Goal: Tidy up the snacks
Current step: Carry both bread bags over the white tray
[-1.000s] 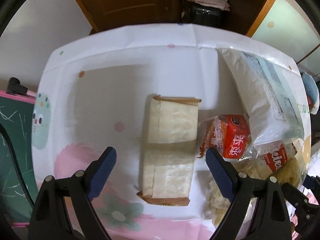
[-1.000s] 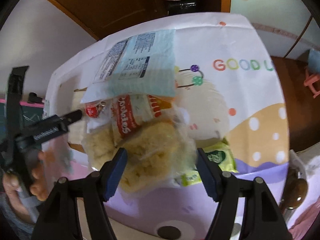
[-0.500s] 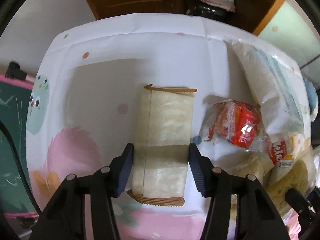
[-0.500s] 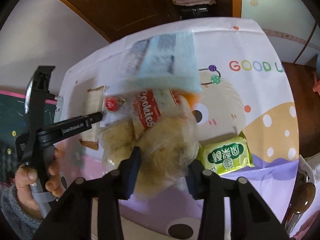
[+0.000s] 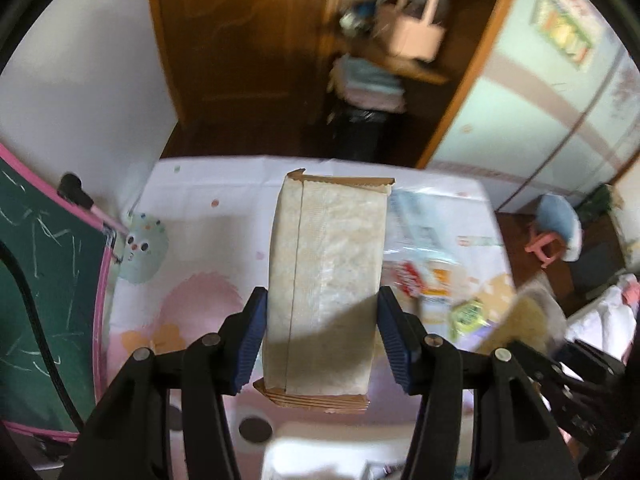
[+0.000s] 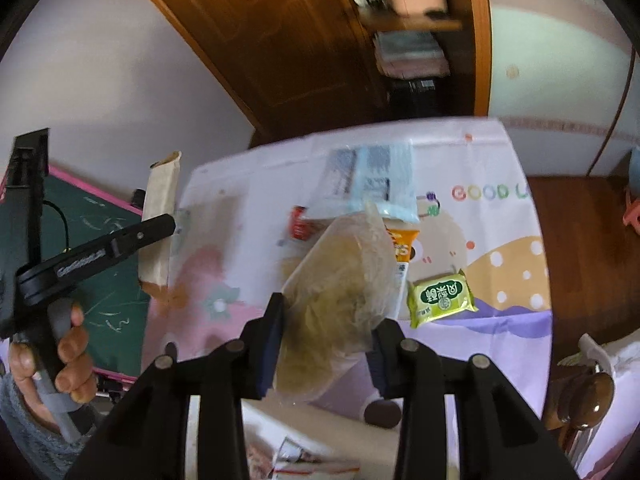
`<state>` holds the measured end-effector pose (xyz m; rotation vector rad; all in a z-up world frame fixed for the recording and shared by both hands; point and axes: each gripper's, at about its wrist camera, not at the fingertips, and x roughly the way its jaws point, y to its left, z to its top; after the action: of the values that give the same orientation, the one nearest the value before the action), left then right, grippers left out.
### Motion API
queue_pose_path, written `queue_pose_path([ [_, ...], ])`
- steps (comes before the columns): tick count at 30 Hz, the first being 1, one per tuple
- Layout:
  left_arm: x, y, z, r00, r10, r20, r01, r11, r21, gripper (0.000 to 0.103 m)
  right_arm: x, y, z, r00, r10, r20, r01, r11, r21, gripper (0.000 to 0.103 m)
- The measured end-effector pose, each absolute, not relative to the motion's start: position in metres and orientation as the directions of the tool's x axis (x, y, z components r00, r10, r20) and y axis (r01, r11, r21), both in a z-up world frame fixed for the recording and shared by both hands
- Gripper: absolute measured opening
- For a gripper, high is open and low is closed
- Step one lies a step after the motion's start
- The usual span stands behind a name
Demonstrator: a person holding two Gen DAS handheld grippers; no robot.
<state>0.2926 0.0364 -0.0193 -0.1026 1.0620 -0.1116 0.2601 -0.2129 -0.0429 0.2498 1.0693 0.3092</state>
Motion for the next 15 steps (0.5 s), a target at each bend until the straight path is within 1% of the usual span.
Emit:
queue_pose_path([
  [5,0.229,0.031,0.029,0.557,-0.193,-0.808,0.104,0.981,-0.162,0.053,0.209,-0.203,-0.001,0.522,0.353,-0.777,-0.185,0.936,0.301,0.037],
  [7,0.206,0.029,0.042,0.592,-0.195,-0.782,0.125,0.981,-0.15,0.053,0.183,-0.201,0.013,0.561,0.341,-0.754,-0.196,0.94,0.279,0.037],
  [8,0.19,0.027,0.048,0.616,-0.181,-0.767,0.135,0.983,-0.124,0.053,0.174,-0.201,0.018,0.576,0.333,-0.746,-0.198,0.943,0.268,0.037],
  [11,0.154,0.022,0.056,0.666,-0.159,-0.729,0.154,0.985,-0.075,0.053,0.14,-0.199,0.027,0.626,0.309,-0.716,-0.195,0.951,0.239,0.037],
  [15,0.119,0.021,0.049,0.666,-0.205,-0.718,0.183,0.977,-0.11,0.053,0.097,-0.197,0.025,0.67,0.288,-0.684,-0.186,0.957,0.221,0.037],
])
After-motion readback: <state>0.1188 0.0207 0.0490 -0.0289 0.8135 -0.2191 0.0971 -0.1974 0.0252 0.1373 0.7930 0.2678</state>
